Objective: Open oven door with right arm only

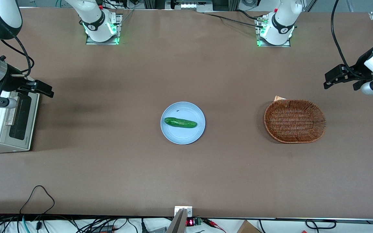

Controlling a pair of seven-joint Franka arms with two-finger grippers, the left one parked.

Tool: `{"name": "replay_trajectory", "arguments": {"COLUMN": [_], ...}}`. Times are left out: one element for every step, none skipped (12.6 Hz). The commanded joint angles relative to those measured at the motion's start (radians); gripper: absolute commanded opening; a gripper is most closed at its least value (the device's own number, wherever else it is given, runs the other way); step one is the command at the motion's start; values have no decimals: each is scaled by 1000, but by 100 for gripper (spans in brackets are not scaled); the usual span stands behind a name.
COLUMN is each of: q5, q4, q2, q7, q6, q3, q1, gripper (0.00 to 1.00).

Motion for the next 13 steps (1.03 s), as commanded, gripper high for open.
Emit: {"name": "replay_trajectory", "arguments": {"q5": [7, 5, 4, 4, 5, 5, 1, 2, -1, -3, -3, -3, -6], "q4": [8, 8, 8, 8, 8, 8, 6, 6, 8, 8, 8, 8, 8], "q2": [5, 5, 5, 7, 7, 7, 7, 8, 13, 13, 13, 13, 13], "q7": [-1, -1, -1, 13, 15, 13, 5, 4, 10, 10, 8, 7, 4], "q6": [-6, -8, -6, -3, -3, -3, 0, -1, -1, -3, -5, -6, -11], "q3": [10, 10, 8, 10, 10, 10, 10, 10, 10, 10, 10, 10, 10], "q1": [-9, -7, -7, -6, -4, -4, -4, -6, -4, -3, -4, -6, -6], "gripper": [100, 100, 100, 100, 100, 100, 77, 47, 30, 14, 7, 5, 4]}}
